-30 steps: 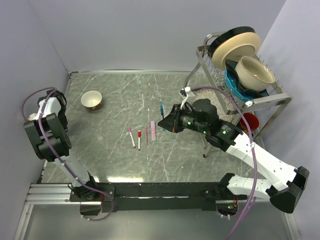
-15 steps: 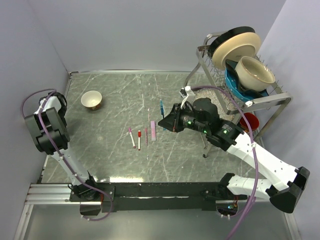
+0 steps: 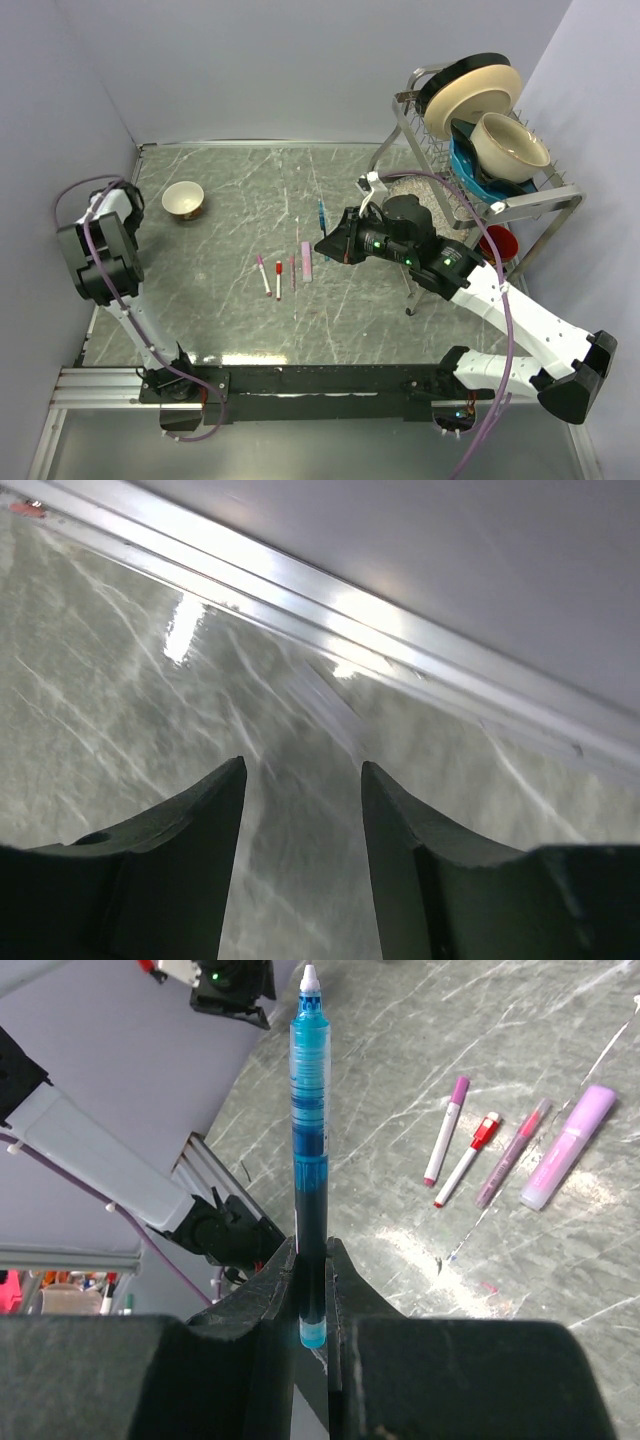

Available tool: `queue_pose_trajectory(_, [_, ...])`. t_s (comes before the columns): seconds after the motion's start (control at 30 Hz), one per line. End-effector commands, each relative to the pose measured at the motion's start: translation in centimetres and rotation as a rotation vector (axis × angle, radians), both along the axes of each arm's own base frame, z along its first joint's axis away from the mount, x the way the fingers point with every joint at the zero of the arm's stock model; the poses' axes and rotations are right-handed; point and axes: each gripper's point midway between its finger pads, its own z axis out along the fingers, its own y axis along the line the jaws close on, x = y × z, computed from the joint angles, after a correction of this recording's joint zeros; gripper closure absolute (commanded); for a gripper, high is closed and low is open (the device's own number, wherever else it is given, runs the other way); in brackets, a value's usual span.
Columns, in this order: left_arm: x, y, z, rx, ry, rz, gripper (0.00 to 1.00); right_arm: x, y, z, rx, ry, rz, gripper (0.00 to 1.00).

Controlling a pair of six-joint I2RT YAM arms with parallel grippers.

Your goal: Insert the pens into the pen caps

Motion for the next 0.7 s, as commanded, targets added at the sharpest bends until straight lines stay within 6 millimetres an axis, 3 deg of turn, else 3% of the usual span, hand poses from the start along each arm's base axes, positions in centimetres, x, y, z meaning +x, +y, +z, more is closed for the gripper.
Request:
queue_pose_trajectory(0.0, [1.6, -0.2, 3.6, 0.130, 0.064, -0.127, 0.46, 0.1, 0.3, 2.3, 0.052, -0.045, 0.005, 1.00])
queue_pose_trajectory(0.07, [2.2, -0.9, 4.3, 0.166, 0.102, -0.204, 0.46, 0.0, 0.2, 2.4, 0.055, -0.045, 0.006, 1.00])
queue_pose_trajectory(0.2, [4.7, -2.6, 5.6, 0.192, 0.232, -0.574, 0.47, -0.2, 0.2, 2.3, 0.053, -0.040, 0.012, 1.00])
queue_pose_trajectory(0.23, [7.7, -3.4, 6.1, 0.238, 0.166, -0.682, 0.47, -0.3, 0.1, 2.4, 0.055, -0.041, 0.013, 1.00])
queue_pose_trajectory(0.27, [7.2, -4.2, 5.1, 0.210, 0.277, -0.855, 0.48, -0.3, 0.0, 2.5, 0.057, -0.044, 0.013, 1.00])
queue_pose_trajectory(0.33, [8.2, -6.0, 6.3, 0.234, 0.235, -1.013, 0.45, -0.4, -0.1, 2.3, 0.053, -0.042, 0.009, 1.00])
queue_pose_trajectory(0.47, [7.9, -5.5, 7.8, 0.267, 0.332, -1.174, 0.41, -0.6, 0.0, 1.6, 0.031, -0.025, 0.028, 1.00])
queue_pose_trajectory(0.5, [7.7, -5.3, 6.7, 0.234, 0.405, -1.202, 0.41, -0.8, 0.1, 1.2, 0.012, -0.011, 0.037, 1.00])
queue_pose_trajectory(0.57, [6.4, -3.7, 6.8, 0.240, 0.592, -1.197, 0.36, -0.6, 0.0, 1.6, -0.001, -0.025, 0.039, 1.00])
queue_pose_trajectory(0.67, [4.6, -2.1, 6.4, 0.271, 0.692, -1.172, 0.34, -0.5, -0.2, 2.0, -0.010, -0.031, 0.032, 1.00])
